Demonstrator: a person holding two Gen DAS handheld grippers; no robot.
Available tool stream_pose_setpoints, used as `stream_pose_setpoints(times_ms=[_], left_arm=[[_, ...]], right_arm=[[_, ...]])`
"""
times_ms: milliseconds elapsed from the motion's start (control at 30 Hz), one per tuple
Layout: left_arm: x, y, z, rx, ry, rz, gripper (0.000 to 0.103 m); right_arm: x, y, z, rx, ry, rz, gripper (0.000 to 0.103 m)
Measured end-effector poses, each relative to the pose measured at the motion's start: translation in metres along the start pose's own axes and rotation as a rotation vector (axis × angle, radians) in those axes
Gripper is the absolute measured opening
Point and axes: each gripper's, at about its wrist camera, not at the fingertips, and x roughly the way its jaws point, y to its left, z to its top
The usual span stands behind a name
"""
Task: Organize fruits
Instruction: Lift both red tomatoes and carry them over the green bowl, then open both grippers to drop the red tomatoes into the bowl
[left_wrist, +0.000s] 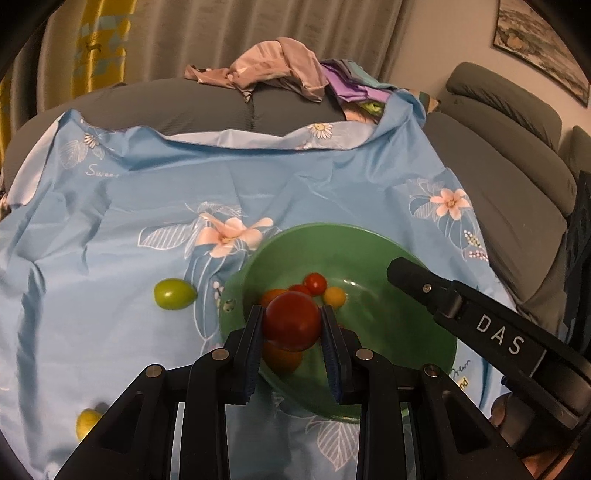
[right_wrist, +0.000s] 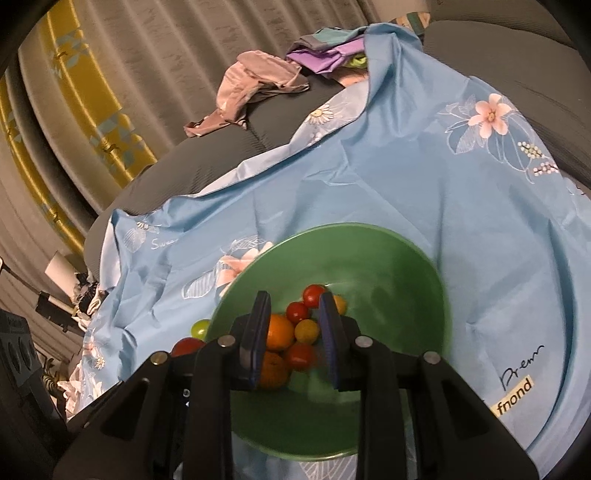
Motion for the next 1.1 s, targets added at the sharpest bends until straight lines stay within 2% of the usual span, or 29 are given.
stream_pose_setpoints(times_ms=[500, 1000, 1067, 1100], left_arm=[[0.022, -0.016, -0.006, 0.021, 0.067, -0.039, 0.029], [0.033, -0.021, -0.007, 0.012, 0.093, -0.079, 0.029], [0.033, -0.020, -0.006, 0.011, 0.100, -0.078, 0.029], [0.032, -0.020, -0.006, 0.009, 0.098, -0.079, 0.030]], right_arm=[[0.007, -0.012, 0.000, 0.033, 0.019, -0.048, 0.028], [0.010, -0.024, 0.000, 0.066, 0.040, -0.082, 0.029], [0.010, -0.026, 0.000, 0.079, 0.042, -0.082, 0.032], [0.010, -0.026, 0.000, 0.082, 0.043, -0.084, 0.038]])
